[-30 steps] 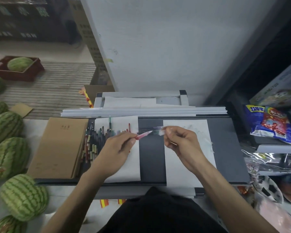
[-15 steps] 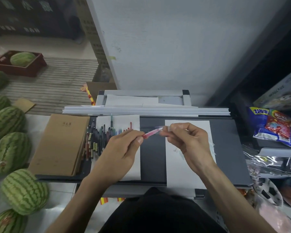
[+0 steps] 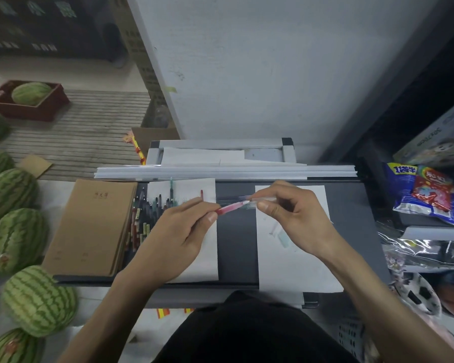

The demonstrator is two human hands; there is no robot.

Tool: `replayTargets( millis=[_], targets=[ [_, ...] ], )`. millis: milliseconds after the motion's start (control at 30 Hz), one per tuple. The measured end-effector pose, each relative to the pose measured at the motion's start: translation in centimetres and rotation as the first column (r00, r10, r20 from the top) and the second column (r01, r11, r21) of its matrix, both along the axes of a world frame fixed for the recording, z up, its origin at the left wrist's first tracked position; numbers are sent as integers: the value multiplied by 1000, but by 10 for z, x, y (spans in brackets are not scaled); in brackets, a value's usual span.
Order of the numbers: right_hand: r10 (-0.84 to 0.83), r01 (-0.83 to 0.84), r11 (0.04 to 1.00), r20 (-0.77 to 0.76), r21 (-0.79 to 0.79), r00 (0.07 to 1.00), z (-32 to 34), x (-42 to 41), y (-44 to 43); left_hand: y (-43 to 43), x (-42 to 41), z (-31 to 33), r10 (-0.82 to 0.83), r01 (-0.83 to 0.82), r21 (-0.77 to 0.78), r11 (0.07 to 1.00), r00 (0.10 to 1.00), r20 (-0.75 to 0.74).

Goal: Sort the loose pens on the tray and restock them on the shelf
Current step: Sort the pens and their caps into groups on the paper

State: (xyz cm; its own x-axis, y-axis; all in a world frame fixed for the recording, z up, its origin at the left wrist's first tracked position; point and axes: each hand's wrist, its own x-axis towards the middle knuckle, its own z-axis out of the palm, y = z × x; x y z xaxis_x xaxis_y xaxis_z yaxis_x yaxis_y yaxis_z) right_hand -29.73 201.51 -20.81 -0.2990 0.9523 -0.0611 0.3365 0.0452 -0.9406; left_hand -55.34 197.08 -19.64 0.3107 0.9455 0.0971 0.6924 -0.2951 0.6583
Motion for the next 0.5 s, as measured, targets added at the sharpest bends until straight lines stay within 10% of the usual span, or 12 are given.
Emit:
replayTargets(
  millis=[500],
  targets=[
    [67,-65,997,40,-47,997,-25,-17,0,7,8,-19,-102,96,-67,993,990,-96]
  ],
)
